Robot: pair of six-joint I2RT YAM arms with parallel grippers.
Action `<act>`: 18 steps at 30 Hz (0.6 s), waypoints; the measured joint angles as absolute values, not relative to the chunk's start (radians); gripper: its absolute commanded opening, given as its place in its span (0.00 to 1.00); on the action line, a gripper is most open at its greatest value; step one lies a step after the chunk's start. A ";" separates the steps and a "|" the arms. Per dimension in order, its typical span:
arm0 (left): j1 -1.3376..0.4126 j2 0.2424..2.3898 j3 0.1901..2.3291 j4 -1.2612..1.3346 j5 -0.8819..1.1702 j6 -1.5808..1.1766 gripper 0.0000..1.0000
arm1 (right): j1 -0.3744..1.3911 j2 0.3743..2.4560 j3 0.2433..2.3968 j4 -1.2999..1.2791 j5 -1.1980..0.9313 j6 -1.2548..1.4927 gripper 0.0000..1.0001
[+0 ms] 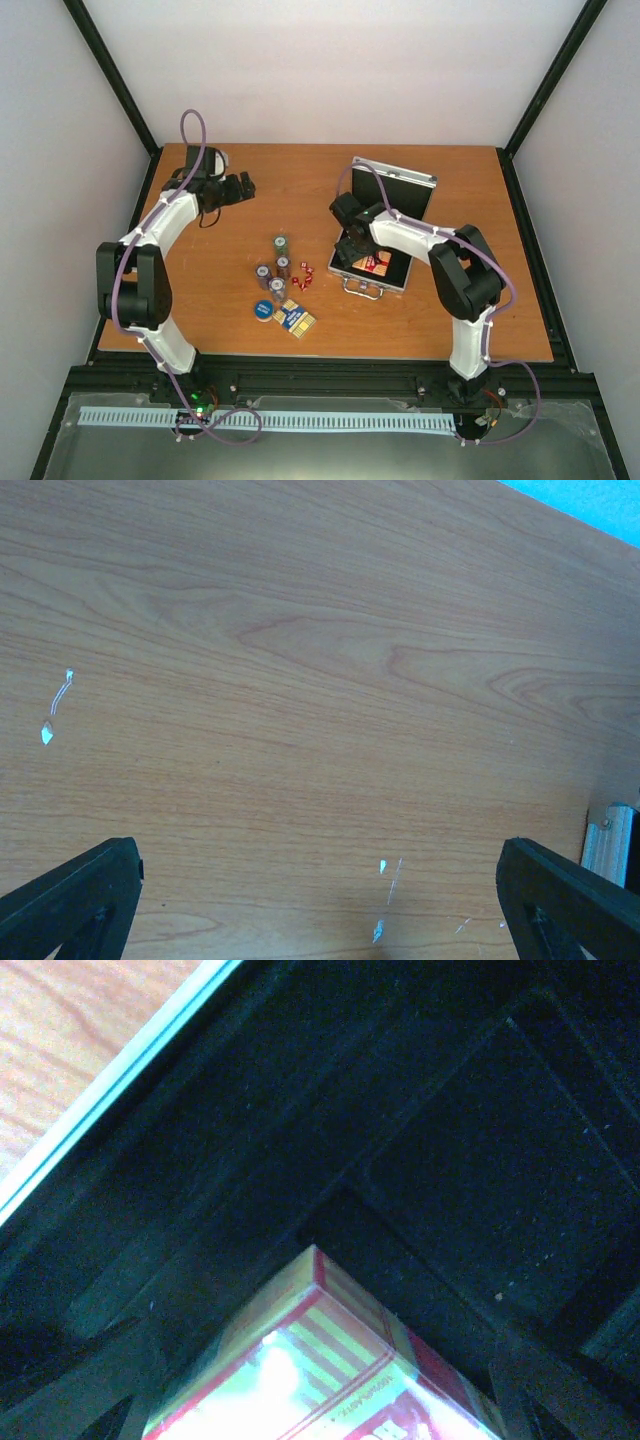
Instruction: Pack up texas hold em set
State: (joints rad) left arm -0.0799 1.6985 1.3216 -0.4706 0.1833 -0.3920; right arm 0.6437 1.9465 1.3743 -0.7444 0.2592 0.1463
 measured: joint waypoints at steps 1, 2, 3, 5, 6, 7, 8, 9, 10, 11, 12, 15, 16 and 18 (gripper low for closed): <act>-0.080 1.702 1.322 -0.471 0.183 -0.392 1.00 | 0.644 1.938 1.365 -0.744 0.250 0.141 0.91; -0.080 1.706 1.323 -0.471 0.183 -0.392 1.00 | 0.644 1.929 1.355 -0.744 0.243 0.137 0.92; -0.080 1.709 1.324 -0.471 0.183 -0.392 1.00 | 0.644 1.918 1.344 -0.744 0.231 0.130 0.92; -0.080 1.716 1.325 -0.472 0.183 -0.392 1.00 | 0.644 1.899 1.328 -0.743 0.213 0.113 0.93; -0.080 1.719 1.327 -0.472 0.183 -0.392 1.00 | 0.644 1.890 1.324 -0.742 0.203 0.104 0.93; -0.080 1.722 1.330 -0.473 0.183 -0.392 1.00 | 0.644 1.884 1.321 -0.739 0.196 0.095 0.93; -0.080 1.724 1.335 -0.473 0.183 -0.392 1.00 | 0.644 1.877 1.321 -0.736 0.189 0.086 0.94; -0.080 1.727 1.339 -0.472 0.183 -0.391 1.00 | 0.644 1.870 1.321 -0.730 0.181 0.078 0.95; -0.080 1.728 1.343 -0.473 0.183 -0.391 1.00 | 0.644 1.864 1.322 -0.723 0.174 0.071 0.95; -0.080 1.730 1.348 -0.474 0.183 -0.390 1.00 | 0.644 1.856 1.322 -0.718 0.167 0.065 0.95; -0.080 1.731 1.354 -0.473 0.183 -0.389 1.00 | 0.644 1.848 1.326 -0.715 0.161 0.058 0.95; -0.080 1.731 1.367 -0.472 0.183 -0.389 1.00 | 0.644 1.831 1.348 -0.712 0.144 0.044 0.95; -0.080 1.731 1.370 -0.472 0.183 -0.389 1.00 | 0.644 1.827 1.358 -0.714 0.142 0.043 0.95; -0.080 1.731 1.372 -0.472 0.183 -0.389 1.00 | 0.644 1.826 1.377 -0.718 0.142 0.043 0.95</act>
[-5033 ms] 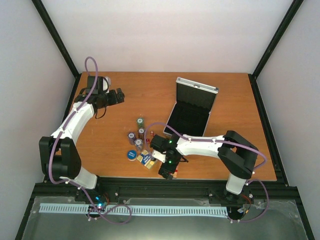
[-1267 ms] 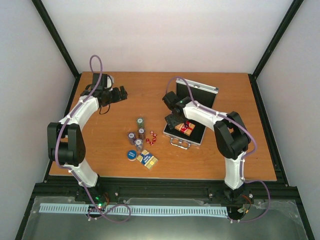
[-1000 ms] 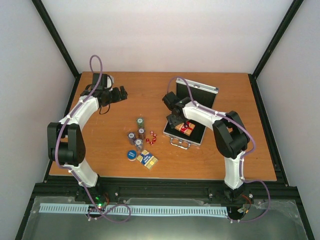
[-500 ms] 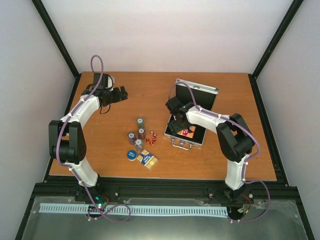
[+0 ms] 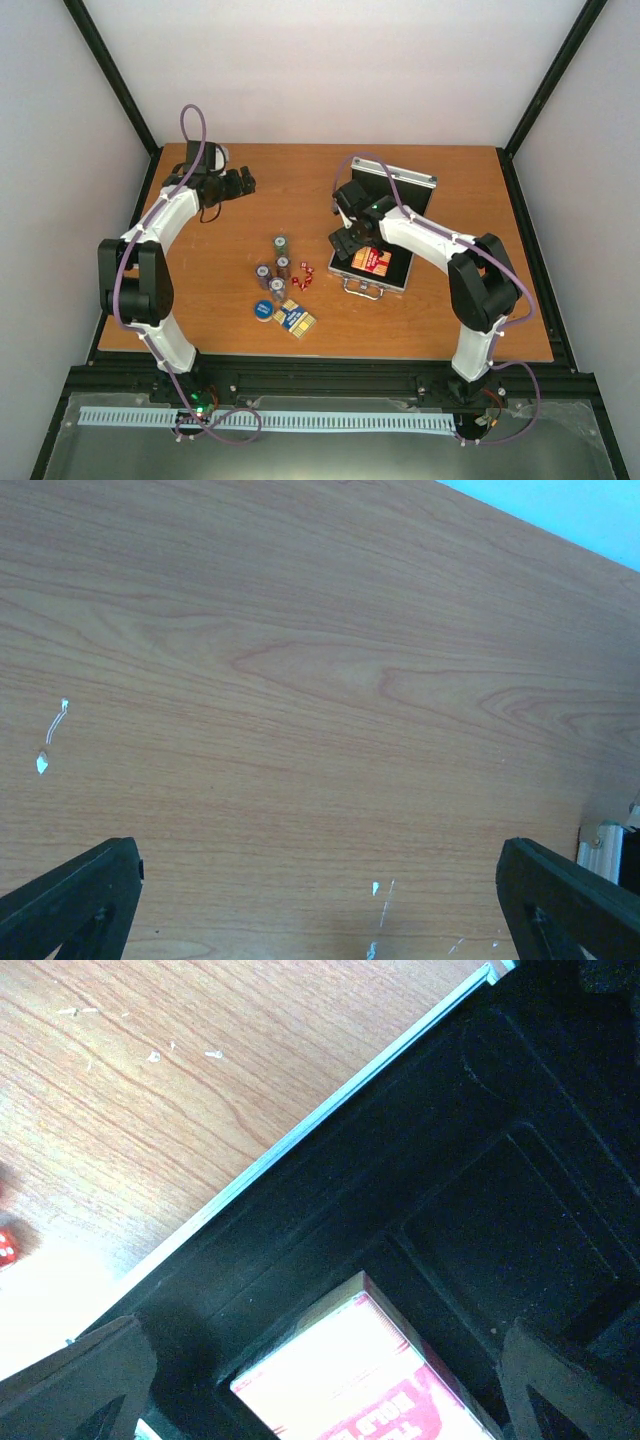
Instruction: Pack up texas hold em set
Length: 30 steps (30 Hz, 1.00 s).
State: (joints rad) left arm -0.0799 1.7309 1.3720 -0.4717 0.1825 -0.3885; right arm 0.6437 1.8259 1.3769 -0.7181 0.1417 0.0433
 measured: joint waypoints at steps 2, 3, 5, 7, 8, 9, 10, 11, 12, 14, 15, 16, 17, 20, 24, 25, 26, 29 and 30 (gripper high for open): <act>-0.080 1.731 1.372 -0.473 0.183 -0.389 1.00 | 0.644 1.826 1.381 -0.722 0.137 0.047 0.95; -0.080 1.731 1.372 -0.472 0.182 -0.389 1.00 | 0.644 1.826 1.379 -0.725 0.133 0.049 0.95; -0.080 1.731 1.372 -0.472 0.182 -0.389 1.00 | 0.643 1.826 1.366 -0.727 0.131 0.056 0.95; -0.080 1.731 1.372 -0.473 0.181 -0.389 1.00 | 0.641 1.829 1.350 -0.730 0.129 0.063 0.95; -0.080 1.731 1.372 -0.476 0.179 -0.389 1.00 | 0.638 1.833 1.345 -0.731 0.125 0.066 0.95; -0.080 1.731 1.372 -0.480 0.179 -0.389 1.00 | 0.634 1.840 1.338 -0.731 0.119 0.068 0.95; -0.080 1.731 1.372 -0.484 0.177 -0.389 1.00 | 0.631 1.846 1.334 -0.732 0.115 0.069 0.95; -0.080 1.731 1.372 -0.489 0.175 -0.389 1.00 | 0.628 1.851 1.330 -0.733 0.109 0.070 0.95; -0.080 1.731 1.372 -0.495 0.172 -0.389 1.00 | 0.624 1.856 1.324 -0.733 0.097 0.073 0.95; -0.080 1.731 1.372 -0.497 0.167 -0.388 1.00 | 0.622 1.862 1.312 -0.734 0.074 0.078 0.95; -0.080 1.731 1.372 -0.498 0.166 -0.388 1.00 | 0.622 1.863 1.307 -0.732 0.066 0.080 0.95; -0.080 1.731 1.372 -0.499 0.165 -0.388 1.00 | 0.621 1.863 1.304 -0.730 0.058 0.080 0.95; -0.080 1.731 1.372 -0.499 0.164 -0.388 1.00 | 0.621 1.864 1.303 -0.728 0.048 0.083 0.95; -0.080 1.731 1.372 -0.501 0.163 -0.388 1.00 | 0.621 1.876 1.299 -0.715 0.021 0.093 0.95; -0.080 1.731 1.372 -0.511 0.163 -0.387 1.00 | 0.617 1.897 1.298 -0.707 0.007 0.095 0.94; -0.080 1.731 1.372 -0.513 0.163 -0.385 1.00 | 0.616 1.897 1.298 -0.709 0.006 0.095 0.94; -0.080 1.731 1.372 -0.515 0.163 -0.384 1.00 | 0.616 1.897 1.298 -0.709 0.006 0.096 0.94; -0.080 1.731 1.372 -0.518 0.162 -0.381 1.00 | 0.616 1.890 1.298 -0.714 0.005 0.096 0.96; -0.080 1.730 1.372 -0.518 0.161 -0.380 1.00 | 0.616 1.883 1.299 -0.721 0.002 0.095 0.97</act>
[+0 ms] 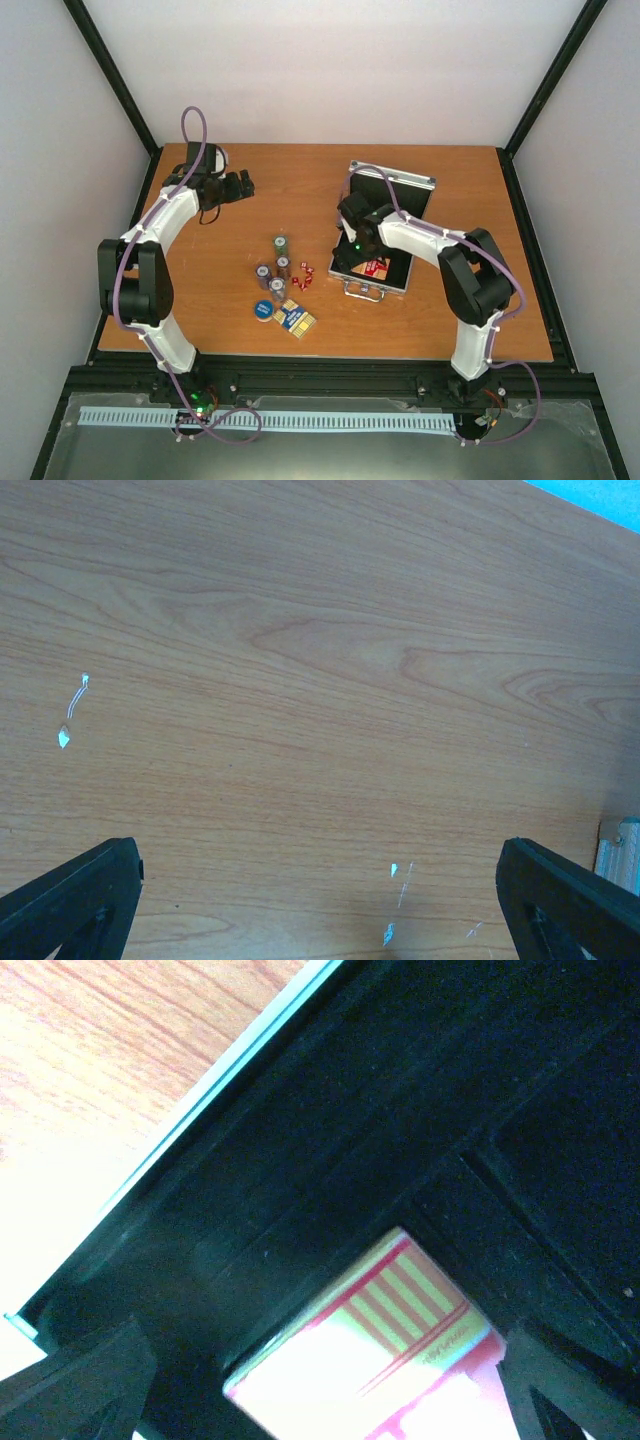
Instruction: Pack up texas hold em set
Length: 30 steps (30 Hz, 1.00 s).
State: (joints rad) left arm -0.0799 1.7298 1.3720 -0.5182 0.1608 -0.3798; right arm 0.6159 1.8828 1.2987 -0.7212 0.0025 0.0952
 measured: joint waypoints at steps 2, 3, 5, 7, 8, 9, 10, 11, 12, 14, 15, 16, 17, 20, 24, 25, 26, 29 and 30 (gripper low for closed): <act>-0.080 1.729 1.372 -0.519 0.161 -0.375 1.00 | 0.617 1.866 1.301 -0.739 0.000 0.094 0.99; -0.080 1.728 1.372 -0.519 0.161 -0.372 1.00 | 0.619 1.855 1.305 -0.751 0.000 0.094 1.00; -0.080 1.727 1.372 -0.524 0.161 -0.368 1.00 | 0.628 1.831 1.323 -0.778 0.008 0.092 1.00; -0.080 1.725 1.372 -0.529 0.161 -0.364 1.00 | 0.648 1.804 1.348 -0.799 0.019 0.091 1.00; -0.080 1.723 1.372 -0.532 0.160 -0.362 1.00 | 0.663 1.792 1.360 -0.809 0.024 0.090 1.00; -0.080 1.722 1.372 -0.534 0.160 -0.361 1.00 | 0.681 1.782 1.369 -0.818 0.028 0.090 1.00; -0.080 1.721 1.373 -0.537 0.160 -0.359 1.00 | 0.707 1.769 1.378 -0.829 0.034 0.090 1.00; -0.080 1.721 1.376 -0.542 0.160 -0.358 1.00 | 0.735 1.759 1.385 -0.840 0.036 0.090 1.00; -0.080 1.721 1.380 -0.546 0.160 -0.356 1.00 | 0.766 1.750 1.389 -0.849 0.037 0.090 1.00; -0.080 1.721 1.391 -0.555 0.160 -0.351 1.00 | 0.840 1.736 1.396 -0.871 0.034 0.091 1.00; -0.080 1.721 1.397 -0.559 0.158 -0.348 1.00 | 0.876 1.732 1.398 -0.881 0.028 0.091 1.00; -0.080 1.721 1.405 -0.564 0.155 -0.345 1.00 | 0.908 1.728 1.400 -0.892 0.020 0.093 1.00; -0.080 1.720 1.412 -0.570 0.152 -0.343 1.00 | 0.940 1.724 1.400 -0.901 0.009 0.094 1.00; -0.080 1.714 1.427 -0.583 0.141 -0.337 1.00 | 1.005 1.720 1.401 -0.925 -0.022 0.099 1.00; -0.080 1.692 1.428 -0.596 0.134 -0.336 1.00 | 1.053 1.724 1.401 -0.931 -0.046 0.102 1.00; -0.080 1.685 1.428 -0.598 0.133 -0.336 1.00 | 1.062 1.729 1.401 -0.928 -0.052 0.102 1.00; -0.080 1.678 1.428 -0.599 0.132 -0.336 1.00 | 1.071 1.737 1.401 -0.923 -0.060 0.102 1.00; -0.080 1.658 1.428 -0.600 0.130 -0.336 1.00 | 1.096 1.784 1.401 -0.903 -0.082 0.096 1.00; -0.080 1.653 1.427 -0.600 0.130 -0.336 1.00 | 1.101 1.802 1.402 -0.897 -0.088 0.094 1.00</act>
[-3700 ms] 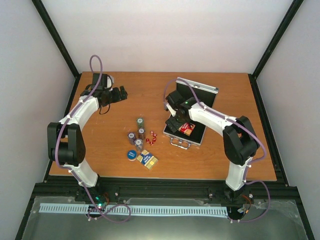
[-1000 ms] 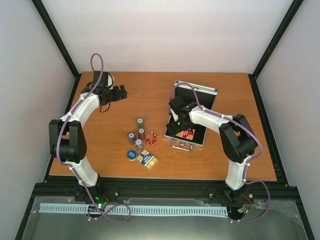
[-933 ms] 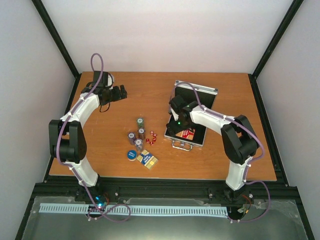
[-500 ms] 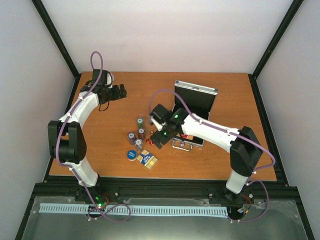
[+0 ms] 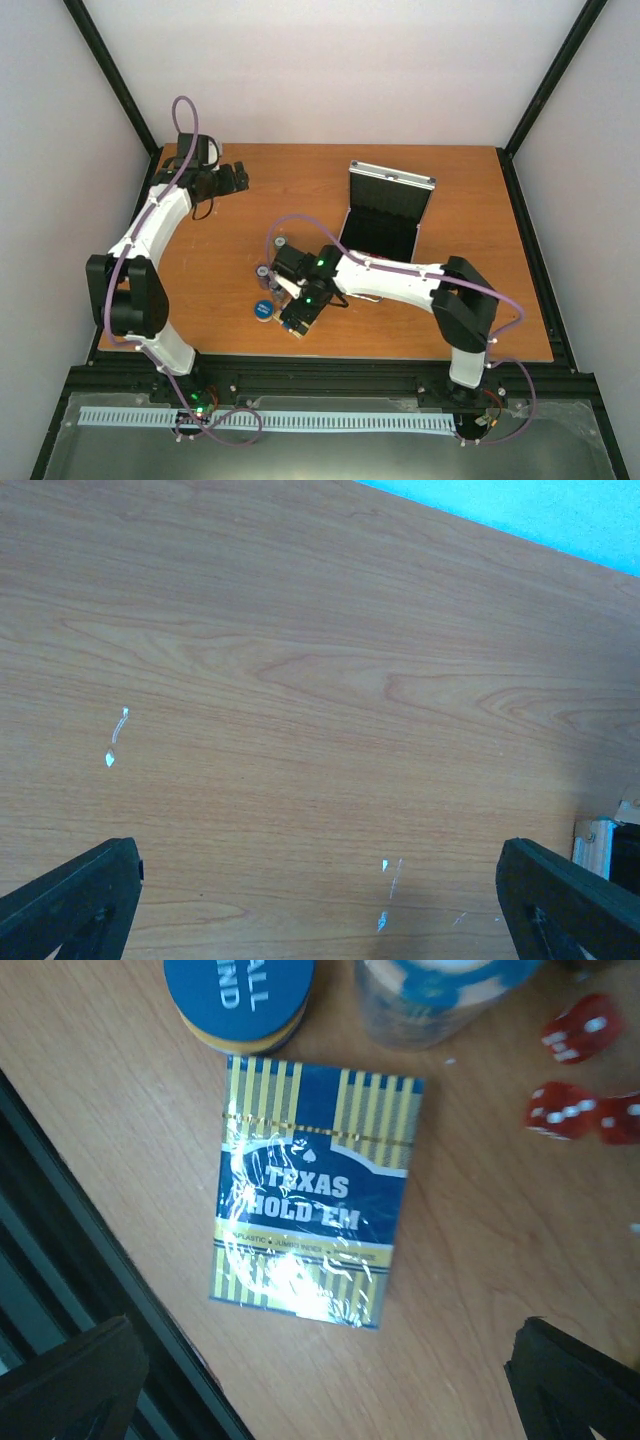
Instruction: Pack up texas hold em set
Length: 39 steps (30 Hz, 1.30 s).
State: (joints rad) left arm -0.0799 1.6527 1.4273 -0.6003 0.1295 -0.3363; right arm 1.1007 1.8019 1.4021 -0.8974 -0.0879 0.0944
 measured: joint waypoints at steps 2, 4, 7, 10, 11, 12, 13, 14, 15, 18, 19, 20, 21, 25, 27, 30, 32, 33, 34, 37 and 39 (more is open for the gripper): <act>-0.080 1.641 1.425 -0.600 0.126 -0.336 1.00 | 1.111 1.845 1.403 -0.889 -0.094 0.091 1.00; -0.080 1.629 1.419 -0.601 0.123 -0.336 1.00 | 1.119 1.884 1.407 -0.889 -0.094 0.089 1.00; -0.080 1.614 1.414 -0.603 0.119 -0.336 1.00 | 1.134 1.933 1.412 -0.881 -0.094 0.091 1.00; -0.080 1.602 1.411 -0.604 0.118 -0.336 1.00 | 1.143 1.970 1.417 -0.871 -0.094 0.096 1.00; -0.080 1.600 1.411 -0.604 0.118 -0.336 1.00 | 1.145 1.979 1.419 -0.867 -0.093 0.098 1.00; -0.080 1.599 1.411 -0.604 0.118 -0.336 1.00 | 1.146 1.991 1.423 -0.860 -0.090 0.103 1.00; -0.080 1.599 1.410 -0.604 0.118 -0.336 1.00 | 1.146 1.991 1.423 -0.860 -0.089 0.103 1.00; -0.080 1.599 1.409 -0.604 0.118 -0.336 1.00 | 1.146 1.996 1.427 -0.859 -0.086 0.106 1.00; -0.080 1.599 1.407 -0.604 0.118 -0.336 1.00 | 1.146 2.004 1.433 -0.855 -0.083 0.110 1.00; -0.080 1.599 1.400 -0.606 0.118 -0.336 1.00 | 1.146 2.025 1.447 -0.838 -0.070 0.121 1.00; -0.080 1.599 1.399 -0.607 0.118 -0.336 1.00 | 1.146 2.031 1.450 -0.830 -0.065 0.125 1.00; -0.080 1.599 1.399 -0.608 0.118 -0.336 1.00 | 1.146 2.035 1.451 -0.825 -0.060 0.129 1.00; -0.080 1.598 1.399 -0.608 0.117 -0.336 1.00 | 1.146 2.038 1.451 -0.820 -0.057 0.132 1.00; -0.080 1.594 1.398 -0.609 0.113 -0.329 1.00 | 1.147 2.039 1.451 -0.805 -0.036 0.145 0.92; -0.080 1.589 1.398 -0.611 0.110 -0.323 1.00 | 1.147 2.039 1.451 -0.799 -0.029 0.146 0.80; -0.080 1.579 1.397 -0.612 0.104 -0.315 1.00 | 1.148 2.040 1.451 -0.794 -0.018 0.149 0.71; -0.080 1.574 1.394 -0.612 0.101 -0.311 1.00 | 1.148 2.041 1.451 -0.793 -0.014 0.148 0.68; -0.080 1.573 1.392 -0.612 0.100 -0.310 1.00 | 1.148 2.042 1.451 -0.793 -0.014 0.149 0.66; -0.080 1.571 1.389 -0.612 0.099 -0.309 1.00 | 1.148 2.042 1.451 -0.793 -0.014 0.149 0.64; -0.080 1.570 1.383 -0.612 0.097 -0.306 1.00 | 1.148 2.042 1.451 -0.793 -0.014 0.148 0.61; -0.080 1.570 1.383 -0.614 0.097 -0.302 1.00 | 1.148 2.042 1.451 -0.794 -0.014 0.147 0.60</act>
State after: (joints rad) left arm -0.0795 1.5696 1.3827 -0.6140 0.0967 -0.3023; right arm 1.1481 2.0422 1.4509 -0.7937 -0.0135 0.1467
